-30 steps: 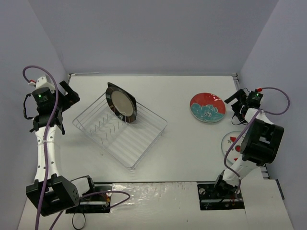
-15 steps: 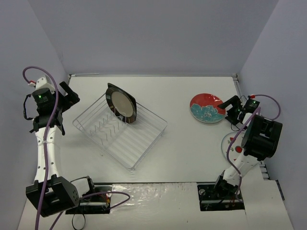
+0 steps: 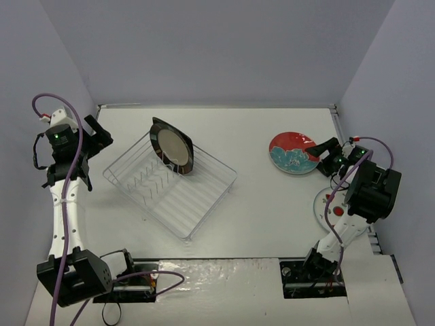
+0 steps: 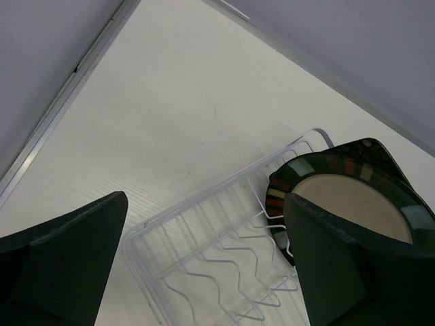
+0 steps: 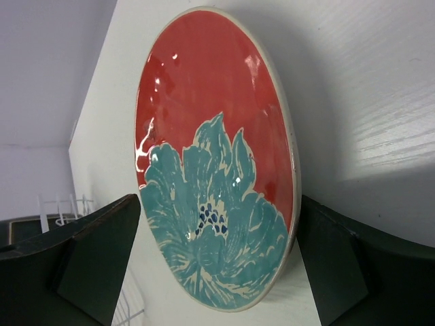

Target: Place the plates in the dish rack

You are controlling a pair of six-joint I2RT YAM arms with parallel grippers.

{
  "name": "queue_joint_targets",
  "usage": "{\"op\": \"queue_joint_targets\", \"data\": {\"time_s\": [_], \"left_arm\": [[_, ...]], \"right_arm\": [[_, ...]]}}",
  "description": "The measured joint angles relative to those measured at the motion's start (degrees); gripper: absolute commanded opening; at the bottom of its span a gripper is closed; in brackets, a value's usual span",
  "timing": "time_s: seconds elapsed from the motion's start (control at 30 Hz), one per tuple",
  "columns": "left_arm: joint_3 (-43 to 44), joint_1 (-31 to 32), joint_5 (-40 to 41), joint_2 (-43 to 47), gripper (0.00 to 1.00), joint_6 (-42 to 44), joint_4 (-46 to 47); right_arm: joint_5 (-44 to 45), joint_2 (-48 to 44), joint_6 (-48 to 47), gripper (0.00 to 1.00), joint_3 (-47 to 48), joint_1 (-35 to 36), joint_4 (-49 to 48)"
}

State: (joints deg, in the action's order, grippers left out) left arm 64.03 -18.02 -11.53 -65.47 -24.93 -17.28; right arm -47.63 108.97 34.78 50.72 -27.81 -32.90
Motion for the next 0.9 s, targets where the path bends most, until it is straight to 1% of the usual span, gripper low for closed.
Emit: {"op": "queue_joint_targets", "data": {"time_s": [0.13, 0.17, 0.23, 0.37, 0.57, 0.67, 0.7, 0.73, 0.77, 0.8, 0.9], "left_arm": [[-0.1, 0.0, 0.0, 0.1, 0.97, 0.0, 0.0], [-0.1, 0.0, 0.0, 0.1, 0.97, 0.0, 0.0], [-0.2, 0.0, 0.2, 0.3, 0.97, 0.0, 0.0], [-0.2, 0.0, 0.6, 0.9, 0.97, 0.0, 0.0], [-0.2, 0.0, 1.1, 1.2, 0.97, 0.0, 0.0], [-0.2, 0.0, 1.2, 1.3, 0.97, 0.0, -0.1], [-0.2, 0.0, 1.2, 1.3, 0.97, 0.0, -0.1], [-0.2, 0.0, 1.3, 1.3, 0.97, 0.0, 0.0], [-0.2, 0.0, 1.3, 1.4, 0.97, 0.1, -0.1], [-0.2, 0.0, 1.4, 1.5, 0.97, 0.1, -0.1], [-0.2, 0.0, 1.5, 1.7, 0.97, 0.2, -0.1]], "right_arm": [[-3.5, 1.4, 0.4, 0.91, -0.1, -0.7, -2.8], [-3.9, 1.6, 0.4, 0.9, -0.1, -0.7, -3.1], [-4.3, 1.8, 0.3, 0.85, -0.1, -0.7, -3.2], [-4.9, 2.6, 0.2, 0.72, 0.1, -0.7, -3.4], [-5.8, 4.8, 0.9, 0.51, 0.9, -0.9, -4.2], [-5.8, 5.6, 1.1, 0.37, 1.2, -1.0, -4.0], [-5.6, 5.8, 1.1, 0.3, 1.2, -1.0, -4.0], [-4.9, 5.9, 0.9, 0.18, 1.2, -1.0, -3.7], [-4.8, 6.3, 1.1, 0.07, 1.2, -1.0, -3.5], [-4.3, 6.6, 1.2, 0.01, 1.2, -1.0, -3.3], [-4.8, 7.7, 3.1, 0.0, 1.1, -1.0, -3.1]]}}
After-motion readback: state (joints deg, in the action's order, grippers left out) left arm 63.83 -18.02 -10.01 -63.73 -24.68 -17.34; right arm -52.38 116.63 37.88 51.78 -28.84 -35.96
